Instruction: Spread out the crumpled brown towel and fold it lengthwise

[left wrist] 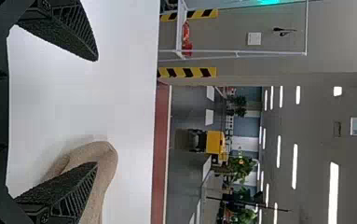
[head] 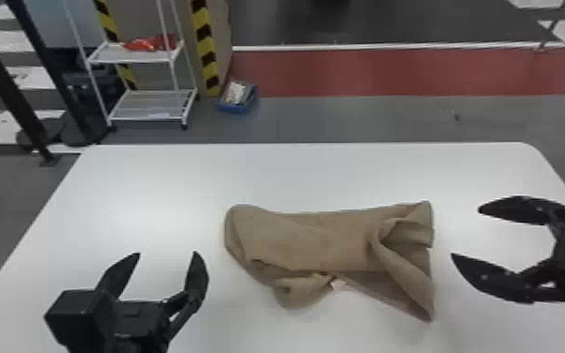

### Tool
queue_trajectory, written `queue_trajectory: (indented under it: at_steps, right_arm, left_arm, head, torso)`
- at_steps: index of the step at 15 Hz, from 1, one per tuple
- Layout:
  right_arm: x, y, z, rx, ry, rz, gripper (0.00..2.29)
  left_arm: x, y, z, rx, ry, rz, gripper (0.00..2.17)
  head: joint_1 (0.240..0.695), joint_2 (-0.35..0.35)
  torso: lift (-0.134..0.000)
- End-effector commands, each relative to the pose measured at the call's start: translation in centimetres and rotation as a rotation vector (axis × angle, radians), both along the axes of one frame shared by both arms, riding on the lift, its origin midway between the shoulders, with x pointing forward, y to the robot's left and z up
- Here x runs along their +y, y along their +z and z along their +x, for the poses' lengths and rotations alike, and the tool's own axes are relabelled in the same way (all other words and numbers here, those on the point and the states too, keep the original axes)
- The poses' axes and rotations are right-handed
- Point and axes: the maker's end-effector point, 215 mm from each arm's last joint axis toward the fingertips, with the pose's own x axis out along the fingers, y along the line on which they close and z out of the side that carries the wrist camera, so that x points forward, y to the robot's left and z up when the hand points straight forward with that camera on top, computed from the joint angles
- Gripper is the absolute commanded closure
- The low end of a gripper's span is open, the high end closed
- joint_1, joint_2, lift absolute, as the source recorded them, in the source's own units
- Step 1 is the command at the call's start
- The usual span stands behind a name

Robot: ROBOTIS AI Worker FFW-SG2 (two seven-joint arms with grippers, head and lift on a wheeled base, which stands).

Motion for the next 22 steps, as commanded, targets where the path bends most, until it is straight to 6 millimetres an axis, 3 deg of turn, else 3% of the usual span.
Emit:
queue_trajectory:
  at_steps: [1, 6, 13, 17, 22]
  right_arm:
    - [-1.8, -1.9, -1.1, 0.002, 0.051, -0.137, 0.08]
    - [-1.4, -7.1, -2.2, 0.078, 0.124, -0.309, 0.15]
    - [-1.5, -9.7, -0.9, 0.095, 0.142, -0.462, 0.19]
    - [0.5, -11.9, -0.2, 0.098, 0.161, -0.494, 0.22]
    - [1.9, -12.3, 1.0, 0.066, 0.143, -0.490, 0.39]
  left_arm:
    - [0.0, 0.0, 0.0, 0.000, 0.000, 0.000, 0.08]
    - [-0.4, -0.1, 0.0, 0.005, -0.006, -0.002, 0.08]
    - [-0.5, -0.2, -0.3, 0.010, -0.007, -0.002, 0.08]
    - [-0.5, 0.0, -0.3, 0.007, -0.009, -0.002, 0.08]
    - [-0.6, 0.0, -0.2, 0.013, -0.015, 0.003, 0.08]
  head:
    - [0.695, 0.018]
    - [0.695, -0.015]
    - [0.695, -0.006]
    - [0.695, -0.006]
    - [0.695, 0.029]
  torso:
    - [-0.124]
    - [-0.124]
    - [-0.124]
    - [-0.124]
    - [-0.124]
